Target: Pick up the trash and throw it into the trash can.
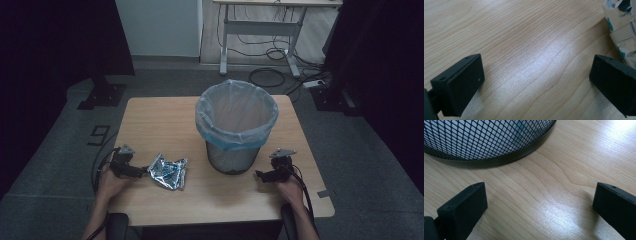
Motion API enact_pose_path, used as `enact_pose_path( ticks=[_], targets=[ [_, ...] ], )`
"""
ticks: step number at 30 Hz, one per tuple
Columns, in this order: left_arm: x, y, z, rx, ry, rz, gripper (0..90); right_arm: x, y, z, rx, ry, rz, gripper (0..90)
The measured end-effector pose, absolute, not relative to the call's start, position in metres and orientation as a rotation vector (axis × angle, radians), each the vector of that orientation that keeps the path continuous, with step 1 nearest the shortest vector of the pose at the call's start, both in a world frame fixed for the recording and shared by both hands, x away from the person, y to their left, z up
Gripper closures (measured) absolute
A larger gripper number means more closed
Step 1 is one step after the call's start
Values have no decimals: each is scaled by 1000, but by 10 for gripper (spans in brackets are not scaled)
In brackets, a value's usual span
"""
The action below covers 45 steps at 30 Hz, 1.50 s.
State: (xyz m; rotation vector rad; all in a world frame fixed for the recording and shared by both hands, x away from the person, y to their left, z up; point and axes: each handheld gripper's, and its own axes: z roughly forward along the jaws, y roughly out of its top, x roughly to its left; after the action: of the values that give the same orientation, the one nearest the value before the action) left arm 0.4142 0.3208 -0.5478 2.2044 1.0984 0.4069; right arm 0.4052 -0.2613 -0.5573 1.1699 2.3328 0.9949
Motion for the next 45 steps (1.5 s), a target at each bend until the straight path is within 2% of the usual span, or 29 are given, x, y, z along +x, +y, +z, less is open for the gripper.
enact_pose_path(
  ticks=[20,28,37,45],
  targets=[
    [416,324,-544,2194,1128,375,18,404,-260,-557,1188,2320,989,0],
    [415,321,-524,2142,1103,387,23,403,-260,-557,1189,2319,989,0],
    [412,302,-499,2102,1024,374,46,403,-260,-557,1189,2320,989,0],
    [420,272,-494,2130,954,346,68,403,-260,-557,1189,2320,989,0]
  ],
)
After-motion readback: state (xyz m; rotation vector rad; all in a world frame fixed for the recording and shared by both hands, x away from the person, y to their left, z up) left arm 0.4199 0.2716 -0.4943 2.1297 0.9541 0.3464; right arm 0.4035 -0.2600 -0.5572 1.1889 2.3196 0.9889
